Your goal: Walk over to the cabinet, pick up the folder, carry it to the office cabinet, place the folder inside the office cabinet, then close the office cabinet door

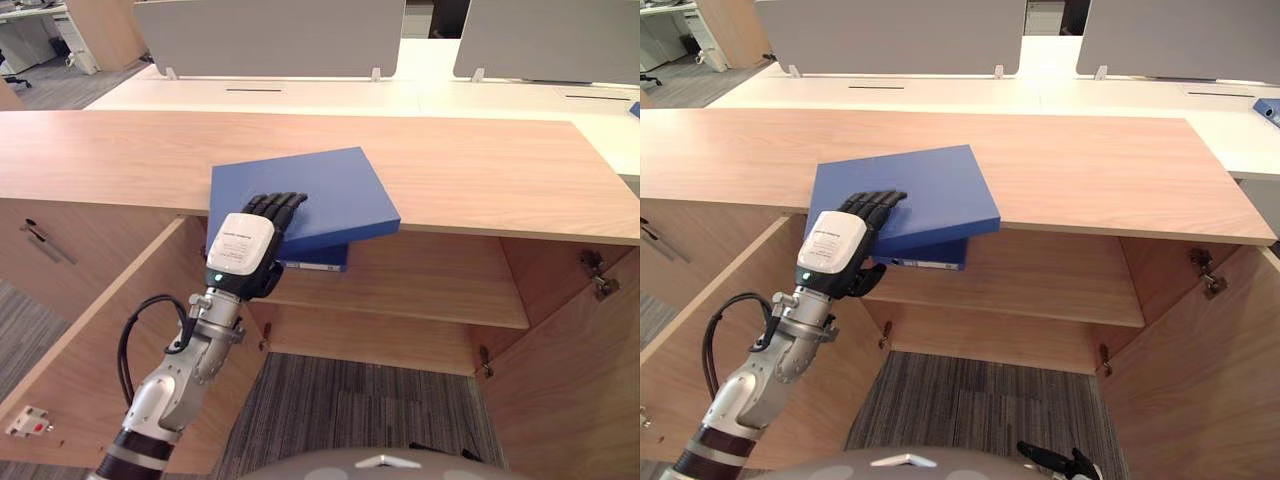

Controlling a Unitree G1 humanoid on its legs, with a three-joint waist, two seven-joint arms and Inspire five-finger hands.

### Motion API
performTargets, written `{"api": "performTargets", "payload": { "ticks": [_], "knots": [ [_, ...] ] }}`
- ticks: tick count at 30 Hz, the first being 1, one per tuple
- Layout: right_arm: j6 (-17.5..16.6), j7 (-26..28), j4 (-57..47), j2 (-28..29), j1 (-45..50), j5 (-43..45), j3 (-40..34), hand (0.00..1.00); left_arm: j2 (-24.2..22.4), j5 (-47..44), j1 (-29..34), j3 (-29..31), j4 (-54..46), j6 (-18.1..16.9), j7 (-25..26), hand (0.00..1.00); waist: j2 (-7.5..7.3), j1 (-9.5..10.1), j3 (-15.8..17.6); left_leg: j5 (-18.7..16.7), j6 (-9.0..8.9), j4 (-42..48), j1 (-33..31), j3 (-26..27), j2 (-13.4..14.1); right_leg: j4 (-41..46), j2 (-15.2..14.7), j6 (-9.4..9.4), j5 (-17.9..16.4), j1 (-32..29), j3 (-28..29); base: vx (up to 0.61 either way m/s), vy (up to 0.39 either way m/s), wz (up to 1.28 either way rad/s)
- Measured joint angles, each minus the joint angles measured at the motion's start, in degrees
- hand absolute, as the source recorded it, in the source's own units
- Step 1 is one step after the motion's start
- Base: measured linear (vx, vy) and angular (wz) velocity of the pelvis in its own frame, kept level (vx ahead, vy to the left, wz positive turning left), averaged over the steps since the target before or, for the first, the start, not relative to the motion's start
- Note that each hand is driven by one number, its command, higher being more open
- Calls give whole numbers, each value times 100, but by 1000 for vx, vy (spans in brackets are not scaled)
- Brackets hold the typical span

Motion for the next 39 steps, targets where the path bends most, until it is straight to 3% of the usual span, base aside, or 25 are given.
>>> {"api": "performTargets", "payload": {
  "ticks": [8,22,32,39],
  "knots": [
    [19,4,-15,0,-30,0,-3,100,-341,-24,-363,317,26,141,483,0,-3,-3,9,-22,-2,-1,-1,11,-2,-72,2,12,23,27,9,0,0,0],
    [-18,-9,-180,17,-101,133,107,100,-743,-533,-130,239,-637,80,215,0,21,8,37,-90,-27,32,-41,127,-5,-158,-2,12,41,-1,153,13,5,-4],
    [-240,-132,-1442,95,203,385,711,100,-1793,-3086,-72,-761,-1810,-438,88,0,112,10,-36,-143,15,33,-86,286,5,28,-2,10,41,-235,448,-28,24,-10],
    [-330,-236,-2632,342,454,456,901,100,-2185,-5099,82,-1144,-2097,-448,-158,0,147,-1,-62,-140,16,33,-142,310,34,115,33,26,50,-366,502,-50,2,-4]
  ]
}}
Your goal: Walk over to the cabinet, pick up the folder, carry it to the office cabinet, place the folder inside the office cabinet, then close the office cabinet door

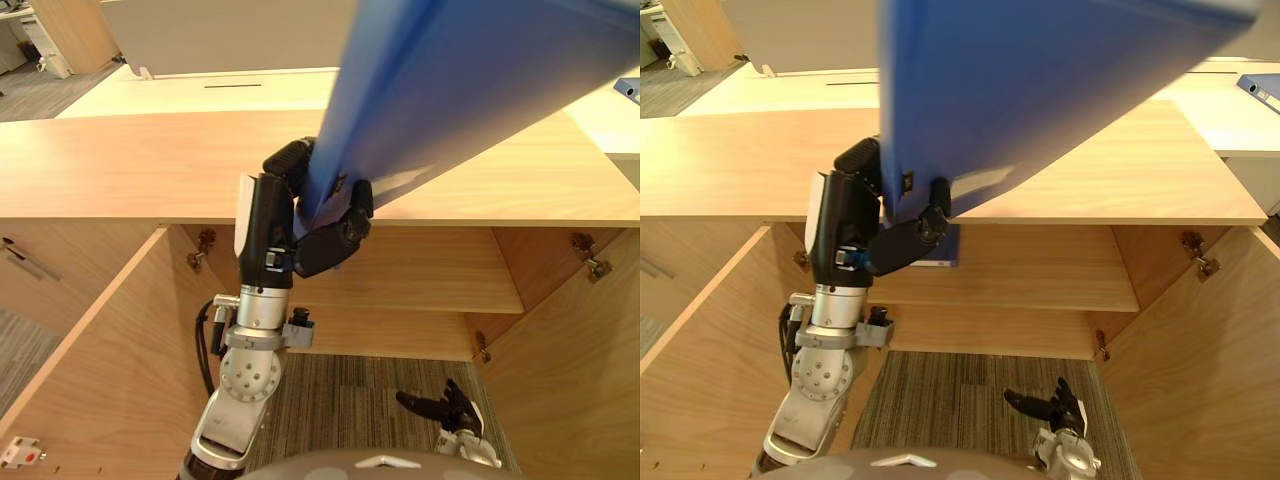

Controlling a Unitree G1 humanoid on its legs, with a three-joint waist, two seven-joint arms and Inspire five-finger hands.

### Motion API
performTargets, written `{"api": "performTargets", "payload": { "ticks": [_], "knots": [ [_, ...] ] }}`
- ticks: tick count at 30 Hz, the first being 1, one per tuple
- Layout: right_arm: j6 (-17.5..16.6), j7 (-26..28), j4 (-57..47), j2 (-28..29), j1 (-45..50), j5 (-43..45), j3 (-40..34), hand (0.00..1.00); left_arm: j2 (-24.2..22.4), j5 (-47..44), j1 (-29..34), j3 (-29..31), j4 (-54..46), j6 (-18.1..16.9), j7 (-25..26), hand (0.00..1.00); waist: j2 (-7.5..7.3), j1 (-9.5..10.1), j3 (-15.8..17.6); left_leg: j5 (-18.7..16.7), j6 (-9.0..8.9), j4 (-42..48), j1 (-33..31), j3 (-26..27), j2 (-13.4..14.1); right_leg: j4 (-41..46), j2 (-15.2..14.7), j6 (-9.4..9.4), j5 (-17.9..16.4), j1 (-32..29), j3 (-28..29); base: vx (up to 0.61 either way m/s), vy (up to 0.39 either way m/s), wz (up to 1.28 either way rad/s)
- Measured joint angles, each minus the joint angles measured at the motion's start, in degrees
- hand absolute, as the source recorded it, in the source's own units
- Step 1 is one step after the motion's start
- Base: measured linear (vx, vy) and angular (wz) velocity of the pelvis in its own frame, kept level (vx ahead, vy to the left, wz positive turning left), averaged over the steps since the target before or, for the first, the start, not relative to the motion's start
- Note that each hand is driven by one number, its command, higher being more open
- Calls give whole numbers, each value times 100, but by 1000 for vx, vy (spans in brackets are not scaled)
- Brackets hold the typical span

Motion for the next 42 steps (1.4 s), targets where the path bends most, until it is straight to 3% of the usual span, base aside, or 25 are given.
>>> {"api": "performTargets", "payload": {
  "ticks": [9,13,22,26,34,42],
  "knots": [
    [-172,-81,-2515,278,432,0,-15,100,-76,-1872,22,25,-209,-66,-570,0,-47,-2,-6,-9,6,3,-64,168,6,14,-1,80,48,-162,176,-25,15,-9],
    [-394,-53,-4025,507,705,78,-10,100,-83,-2233,458,141,-207,-85,-785,0,-49,-13,-5,-38,13,6,-30,277,24,13,0,95,55,-174,274,-29,13,-13],
    [-734,115,-5818,563,800,220,-14,100,-86,-2370,783,756,-86,-85,-877,0,-53,-23,-2,-55,31,7,-23,416,20,4,-7,173,100,-236,433,-47,7,-8],
    [-787,195,-6316,499,769,220,-29,100,-74,-2460,817,785,201,-85,-1022,0,-51,-42,-3,-64,46,7,-20,462,-16,-17,-33,220,131,-246,479,-49,18,-8],
    [-916,369,-6579,-173,118,206,-26,100,-39,-2797,814,812,673,-28,-1394,0,-52,-50,-4,-92,92,7,6,560,-63,-64,-90,329,204,-245,588,-44,16,-6],
    [-924,707,-6598,-1059,-417,199,-21,100,390,-3073,630,713,1006,45,-1885,0,-50,-47,-13,-87,108,8,-20,508,-93,-63,-124,360,225,-244,539,-40,-4,4]
  ]
}}
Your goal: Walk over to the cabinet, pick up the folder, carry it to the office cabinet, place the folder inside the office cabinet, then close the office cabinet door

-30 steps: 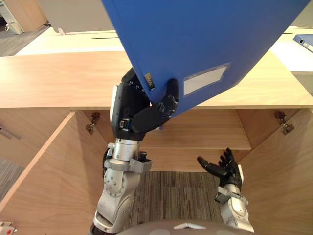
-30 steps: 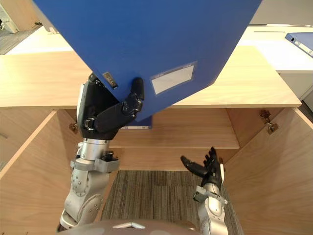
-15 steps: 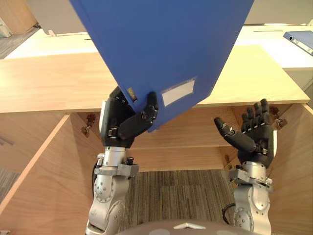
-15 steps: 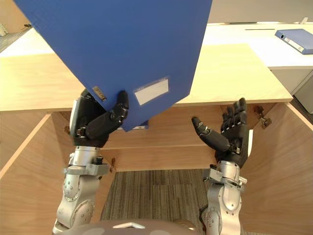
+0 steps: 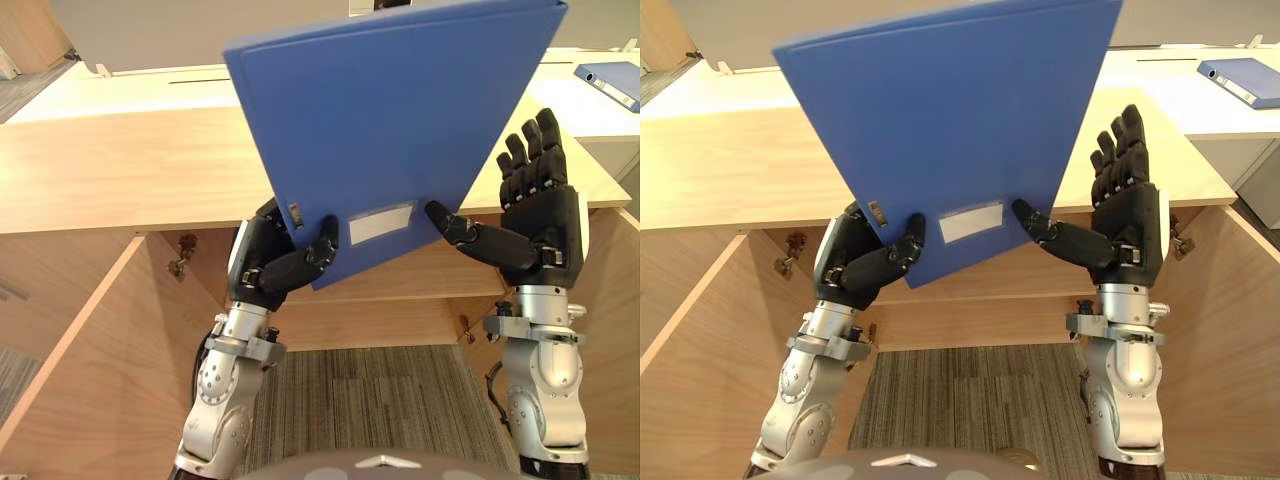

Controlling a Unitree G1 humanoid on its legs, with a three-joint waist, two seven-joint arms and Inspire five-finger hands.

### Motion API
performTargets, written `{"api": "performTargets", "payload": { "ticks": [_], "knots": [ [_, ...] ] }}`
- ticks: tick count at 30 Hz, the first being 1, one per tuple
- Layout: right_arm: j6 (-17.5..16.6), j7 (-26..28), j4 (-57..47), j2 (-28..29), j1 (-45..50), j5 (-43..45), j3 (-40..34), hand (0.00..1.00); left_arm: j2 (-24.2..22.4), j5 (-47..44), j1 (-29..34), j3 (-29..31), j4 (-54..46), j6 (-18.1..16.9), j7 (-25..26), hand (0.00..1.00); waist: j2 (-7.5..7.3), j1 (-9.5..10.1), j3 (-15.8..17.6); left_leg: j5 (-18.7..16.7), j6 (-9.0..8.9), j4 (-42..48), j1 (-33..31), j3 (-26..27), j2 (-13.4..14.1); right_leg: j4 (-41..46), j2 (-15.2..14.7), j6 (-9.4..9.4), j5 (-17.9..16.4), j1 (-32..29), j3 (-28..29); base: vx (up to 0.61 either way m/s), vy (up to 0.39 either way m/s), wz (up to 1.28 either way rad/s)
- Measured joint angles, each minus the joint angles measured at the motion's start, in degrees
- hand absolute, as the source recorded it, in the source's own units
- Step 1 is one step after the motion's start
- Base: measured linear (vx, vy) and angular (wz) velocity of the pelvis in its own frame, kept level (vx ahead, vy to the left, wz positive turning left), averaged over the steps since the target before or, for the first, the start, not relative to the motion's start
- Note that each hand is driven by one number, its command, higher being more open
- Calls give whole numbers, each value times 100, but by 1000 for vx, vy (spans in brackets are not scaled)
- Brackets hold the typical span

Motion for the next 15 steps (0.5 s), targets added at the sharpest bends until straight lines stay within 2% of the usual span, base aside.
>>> {"api": "performTargets", "payload": {
  "ticks": [5,9,10,15],
  "knots": [
    [-4,280,157,-444,-146,23,3,100,268,-218,-53,-41,11,30,-314,0,12,-9,-24,11,17,0,-19,-75,-35,2,-38,4,3,11,-66,-34,-4,8],
    [-1,540,676,-865,-281,37,17,100,556,-307,-383,-42,417,39,-519,0,-5,-6,-82,29,44,0,-21,-136,-78,2,-82,20,13,38,-104,-51,2,7],
    [0,619,810,-964,-311,63,37,0,661,-403,-443,-42,496,54,-596,0,-8,-8,-86,35,53,0,-22,-139,-89,2,-92,29,19,38,-106,-62,5,2],
    [29,964,1321,-1322,-358,246,157,0,802,-650,-544,-40,612,146,-805,0,-17,-17,-113,70,104,-1,-45,-177,-136,1,-137,62,45,32,-121,-49,5,3]
  ]
}}
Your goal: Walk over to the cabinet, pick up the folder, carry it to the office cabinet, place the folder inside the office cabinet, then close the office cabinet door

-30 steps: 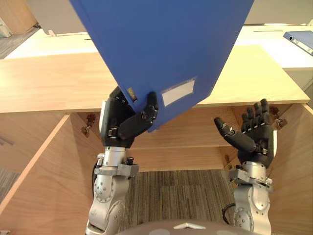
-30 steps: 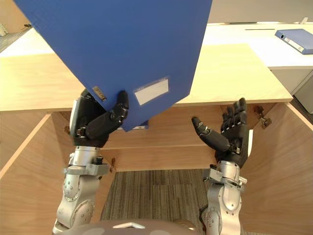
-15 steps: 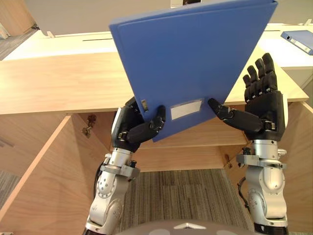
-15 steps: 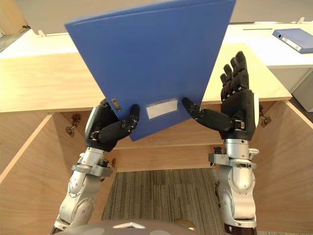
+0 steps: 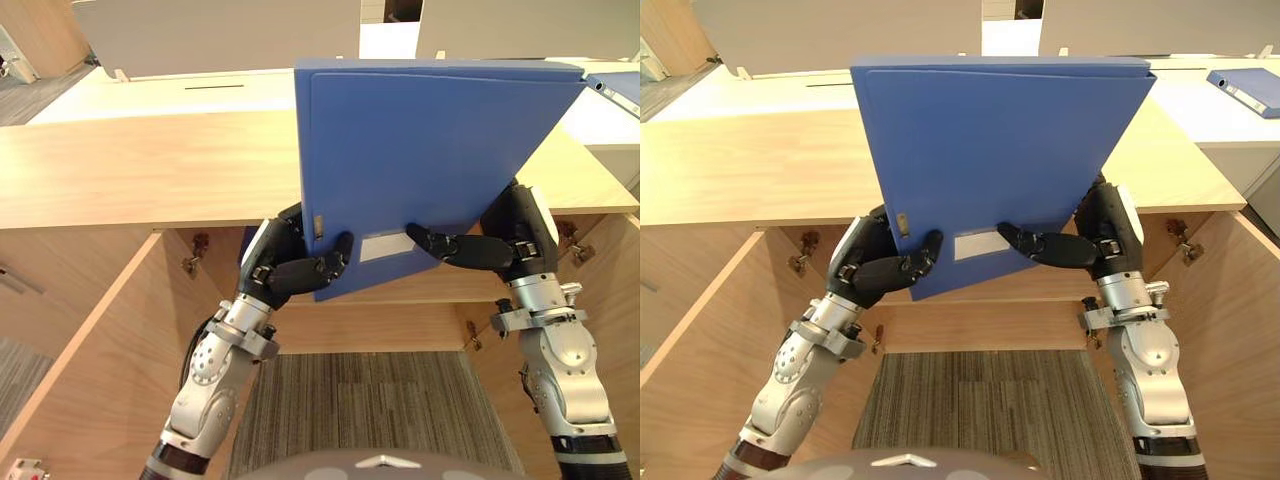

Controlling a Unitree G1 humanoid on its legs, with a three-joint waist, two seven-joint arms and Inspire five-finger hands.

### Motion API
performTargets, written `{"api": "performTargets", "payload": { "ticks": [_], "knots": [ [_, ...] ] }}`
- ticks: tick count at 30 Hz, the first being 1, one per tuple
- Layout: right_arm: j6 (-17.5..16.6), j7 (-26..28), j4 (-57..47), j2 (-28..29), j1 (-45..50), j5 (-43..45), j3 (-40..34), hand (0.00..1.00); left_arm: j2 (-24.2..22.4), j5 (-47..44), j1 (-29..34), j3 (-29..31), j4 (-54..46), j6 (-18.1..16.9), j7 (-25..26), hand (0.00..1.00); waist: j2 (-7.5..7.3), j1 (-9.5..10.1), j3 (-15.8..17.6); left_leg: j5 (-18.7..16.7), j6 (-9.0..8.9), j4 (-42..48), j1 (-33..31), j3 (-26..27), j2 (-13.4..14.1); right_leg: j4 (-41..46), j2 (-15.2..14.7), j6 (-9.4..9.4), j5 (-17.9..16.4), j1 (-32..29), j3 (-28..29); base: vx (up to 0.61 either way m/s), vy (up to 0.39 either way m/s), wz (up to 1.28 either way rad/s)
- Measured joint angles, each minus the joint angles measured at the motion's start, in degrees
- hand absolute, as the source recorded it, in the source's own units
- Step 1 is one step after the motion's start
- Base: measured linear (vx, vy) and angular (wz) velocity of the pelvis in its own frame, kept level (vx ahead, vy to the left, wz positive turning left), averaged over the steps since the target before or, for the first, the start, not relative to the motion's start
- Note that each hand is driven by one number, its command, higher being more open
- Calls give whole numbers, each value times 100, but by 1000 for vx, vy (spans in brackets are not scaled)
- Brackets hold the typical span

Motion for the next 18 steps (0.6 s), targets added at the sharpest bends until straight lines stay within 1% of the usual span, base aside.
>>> {"api": "performTargets", "payload": {
  "ticks": [5,8,9,11,12,14,16,18],
  "knots": [
    [125,188,197,-67,-85,217,89,0,107,4,-131,118,76,4,-7,0,-19,-12,-26,67,41,-1,-107,-45,-28,-17,-11,-13,68,-76,-40,-58,5,5],
    [131,259,280,-84,-110,221,110,0,87,48,-136,284,127,4,-7,0,-40,-12,-43,109,59,-2,-140,-62,-36,-20,-17,-25,96,-99,-57,-59,8,2],
    [131,263,280,-77,-119,212,116,0,83,68,-140,294,146,3,11,100,-49,-11,-59,131,66,-3,-182,-66,-41,-21,-20,-34,104,-140,-62,-53,5,3],
    [135,298,296,-38,-130,206,121,0,-3,259,-158,343,228,2,98,100,-64,-10,-64,173,72,-5,-228,-85,-51,-31,-20,-46,127,-167,-79,-47,4,4],
    [132,383,287,14,-130,202,178,0,-140,442,-158,449,308,4,190,100,-73,-10,-71,191,70,-7,-229,-88,-52,-30,-18,-50,129,-169,-82,-61,2,1],
    [99,448,263,188,-145,199,350,0,-206,556,-164,485,452,7,271,100,-80,-18,-84,220,64,-22,-229,-91,-41,-31,-3,-67,140,-170,-85,-59,-5,1],
    [111,408,285,421,-197,88,391,0,-352,788,-162,470,537,11,322,100,-82,-18,-84,269,70,-39,-272,-133,-42,-33,-2,-81,149,-189,-123,-63,-11,8],
    [127,362,288,503,-213,-27,359,0,-398,961,-163,474,537,9,367,100,-87,-17,-87,307,67,-42,-294,-189,-43,-33,-1,-90,155,-203,-163,-58,-7,13]
  ]
}}
